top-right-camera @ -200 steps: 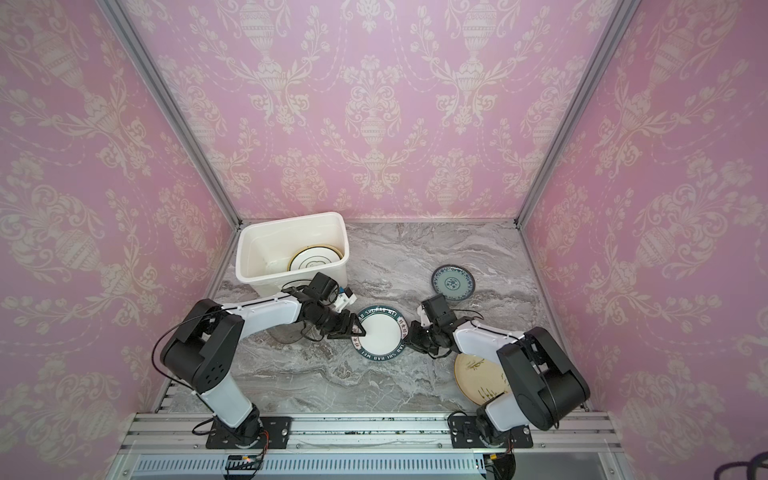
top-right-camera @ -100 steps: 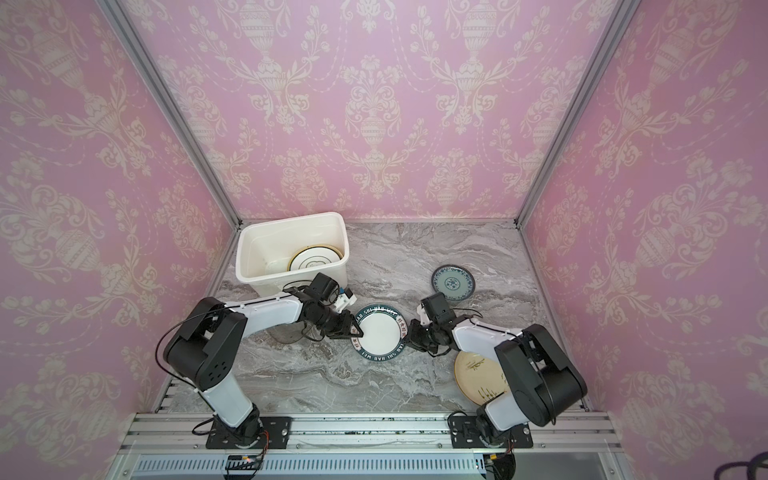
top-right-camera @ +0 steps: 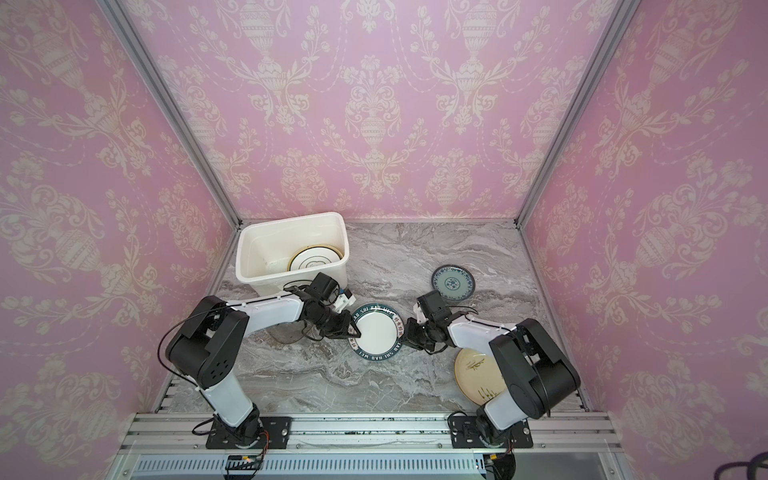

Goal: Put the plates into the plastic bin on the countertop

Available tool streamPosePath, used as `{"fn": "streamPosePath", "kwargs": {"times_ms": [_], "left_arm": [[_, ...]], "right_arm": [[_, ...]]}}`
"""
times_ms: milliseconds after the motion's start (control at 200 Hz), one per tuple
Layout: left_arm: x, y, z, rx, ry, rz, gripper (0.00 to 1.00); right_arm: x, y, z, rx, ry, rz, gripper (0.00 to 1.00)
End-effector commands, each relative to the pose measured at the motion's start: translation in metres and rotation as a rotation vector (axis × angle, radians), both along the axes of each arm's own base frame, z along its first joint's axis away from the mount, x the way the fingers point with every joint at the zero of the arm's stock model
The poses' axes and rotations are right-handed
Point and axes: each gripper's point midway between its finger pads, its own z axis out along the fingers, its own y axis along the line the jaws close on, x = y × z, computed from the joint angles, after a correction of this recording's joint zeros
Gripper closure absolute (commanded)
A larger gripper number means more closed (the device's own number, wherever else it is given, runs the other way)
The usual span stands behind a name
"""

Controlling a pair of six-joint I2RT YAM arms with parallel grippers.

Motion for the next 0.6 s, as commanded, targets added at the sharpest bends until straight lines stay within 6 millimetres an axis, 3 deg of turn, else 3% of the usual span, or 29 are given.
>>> {"fn": "streamPosePath", "kwargs": {"times_ms": [0,595], "left_arm": [[0.010,-0.022,0.028,-0.099,-0.061,-0.048,0.75],[0.024,-0.031,0.058,-0.134,-0.116,-0.054,0.87]], "right_arm": [[-0.017,0.007,-0.013,-0.035,0.064,0.052,0.91],[-0.017,0.022,-0.010,0.006,0.057,0.093,0.91]]}}
